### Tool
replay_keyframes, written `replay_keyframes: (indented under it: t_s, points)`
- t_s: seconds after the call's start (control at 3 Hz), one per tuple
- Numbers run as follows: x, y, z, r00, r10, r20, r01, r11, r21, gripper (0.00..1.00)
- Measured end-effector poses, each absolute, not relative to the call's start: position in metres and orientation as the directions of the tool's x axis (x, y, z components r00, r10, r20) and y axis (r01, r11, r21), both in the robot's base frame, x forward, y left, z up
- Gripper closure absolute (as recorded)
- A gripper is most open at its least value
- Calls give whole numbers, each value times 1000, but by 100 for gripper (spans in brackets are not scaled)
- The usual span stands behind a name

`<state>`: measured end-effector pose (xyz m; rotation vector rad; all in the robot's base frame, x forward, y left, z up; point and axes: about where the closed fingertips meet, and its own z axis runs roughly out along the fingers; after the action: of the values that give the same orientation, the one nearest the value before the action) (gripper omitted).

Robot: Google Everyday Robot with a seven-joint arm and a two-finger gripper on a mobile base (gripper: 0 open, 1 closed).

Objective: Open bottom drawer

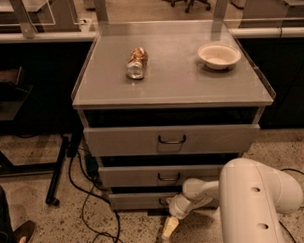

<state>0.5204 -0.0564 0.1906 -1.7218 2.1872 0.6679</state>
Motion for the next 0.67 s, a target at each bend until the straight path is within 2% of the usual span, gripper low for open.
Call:
replay_keyframes:
  t_s: [0.67]
  points:
    - [521,-58,171,-265,-854,-448,-960,191,204,0]
